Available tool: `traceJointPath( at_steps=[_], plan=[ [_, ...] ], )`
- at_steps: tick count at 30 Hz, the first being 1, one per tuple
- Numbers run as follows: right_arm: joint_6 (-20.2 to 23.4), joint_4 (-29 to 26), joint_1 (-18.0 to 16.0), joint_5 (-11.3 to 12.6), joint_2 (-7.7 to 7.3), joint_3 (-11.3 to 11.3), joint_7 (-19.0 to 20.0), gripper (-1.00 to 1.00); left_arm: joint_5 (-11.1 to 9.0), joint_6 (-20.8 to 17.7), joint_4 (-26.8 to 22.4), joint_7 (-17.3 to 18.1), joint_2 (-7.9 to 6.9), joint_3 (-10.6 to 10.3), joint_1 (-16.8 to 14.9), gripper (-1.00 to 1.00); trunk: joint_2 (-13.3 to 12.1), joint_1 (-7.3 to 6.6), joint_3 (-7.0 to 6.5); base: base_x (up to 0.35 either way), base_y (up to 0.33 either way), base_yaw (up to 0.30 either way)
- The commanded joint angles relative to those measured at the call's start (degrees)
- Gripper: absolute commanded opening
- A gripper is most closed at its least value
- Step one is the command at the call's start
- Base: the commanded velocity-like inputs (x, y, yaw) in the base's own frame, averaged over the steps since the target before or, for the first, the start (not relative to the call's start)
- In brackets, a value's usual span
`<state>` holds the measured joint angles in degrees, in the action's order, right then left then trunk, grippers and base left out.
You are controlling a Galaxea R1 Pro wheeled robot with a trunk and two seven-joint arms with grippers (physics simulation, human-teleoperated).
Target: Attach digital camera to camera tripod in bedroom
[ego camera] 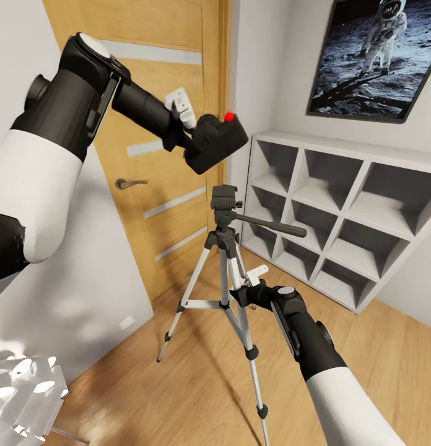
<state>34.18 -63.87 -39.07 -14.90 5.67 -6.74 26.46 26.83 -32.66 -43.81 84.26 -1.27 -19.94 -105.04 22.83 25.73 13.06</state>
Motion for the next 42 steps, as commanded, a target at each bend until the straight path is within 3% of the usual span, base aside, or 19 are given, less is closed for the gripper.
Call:
traceJointPath(
  at_steps=[1,4,6,7,8,9,10,11,17,36,40,42],
  plan=[
    [0.0,0.6,0.0,-1.1,0.04,0.1,0.4,-1.00,0.6,-3.0,0.3,1.2,-0.25,-0.2,-0.1,-1.00,0.1,0.05,0.13,0.000,0.000,0.000],
    [0.0,0.6,0.0,-1.1,0.04,0.1,0.4,-1.00,2.7,-8.3,0.7,3.9,-0.77,-0.7,-0.6,-1.00,0.1,0.05,0.13,0.000,0.000,0.000],
    [0.0,0.8,0.0,-1.2,0.04,0.0,0.4,-1.00,3.4,-9.7,1.4,4.7,-1.16,-3.2,-2.2,-1.00,0.1,0.05,0.13,0.000,0.000,0.000],
    [0.0,0.9,0.0,-1.3,0.04,0.0,0.4,-1.00,3.3,-10.2,1.9,5.0,-1.22,-6.8,-3.1,-1.00,0.1,0.05,0.13,0.000,0.000,0.000],
    [0.0,1.0,0.0,-1.3,0.04,0.0,0.4,-1.00,3.3,-10.4,2.0,5.1,-1.24,-9.1,-3.5,-1.00,0.1,0.05,0.13,0.000,0.000,0.000],
    [0.0,1.0,0.0,-1.3,0.04,0.0,0.4,-1.00,3.2,-10.4,2.1,5.1,-1.27,-10.0,-3.6,-1.00,0.1,0.05,0.13,0.000,0.000,0.000],
    [0.0,1.1,0.0,-1.3,0.04,0.1,0.4,-1.00,2.9,-10.4,2.0,5.2,-1.52,-12.3,-3.9,-1.00,0.1,0.05,0.13,0.000,0.000,0.000],
    [0.0,1.1,0.0,-1.3,0.04,0.1,0.4,-1.00,2.6,-10.2,2.0,5.3,-1.66,-12.8,-4.0,-1.00,0.1,0.05,0.13,0.000,0.000,0.000],
    [0.0,1.1,0.0,-1.3,0.04,0.1,0.4,-1.00,-1.0,-9.5,-1.6,5.3,-2.34,-13.8,-4.1,-1.00,0.1,0.05,0.13,0.000,0.000,0.000],
    [-0.1,1.5,0.0,-1.1,0.04,0.1,0.5,-1.00,-1.9,-5.0,-3.9,5.3,-2.12,-14.4,-4.2,-1.00,0.1,0.05,0.13,0.000,0.000,0.000],
    [-0.1,1.7,0.0,-1.1,0.04,0.1,0.4,-1.00,-1.9,-4.9,-4.1,5.3,-1.96,-16.4,-4.1,-1.00,0.1,0.05,0.13,0.000,0.000,0.000],
    [-0.1,1.8,0.0,-1.1,0.04,0.1,0.4,-1.00,-2.0,-5.0,-4.2,5.3,-1.77,-19.1,-4.2,-1.00,0.1,0.05,0.13,0.000,0.000,0.000]
  ],
)
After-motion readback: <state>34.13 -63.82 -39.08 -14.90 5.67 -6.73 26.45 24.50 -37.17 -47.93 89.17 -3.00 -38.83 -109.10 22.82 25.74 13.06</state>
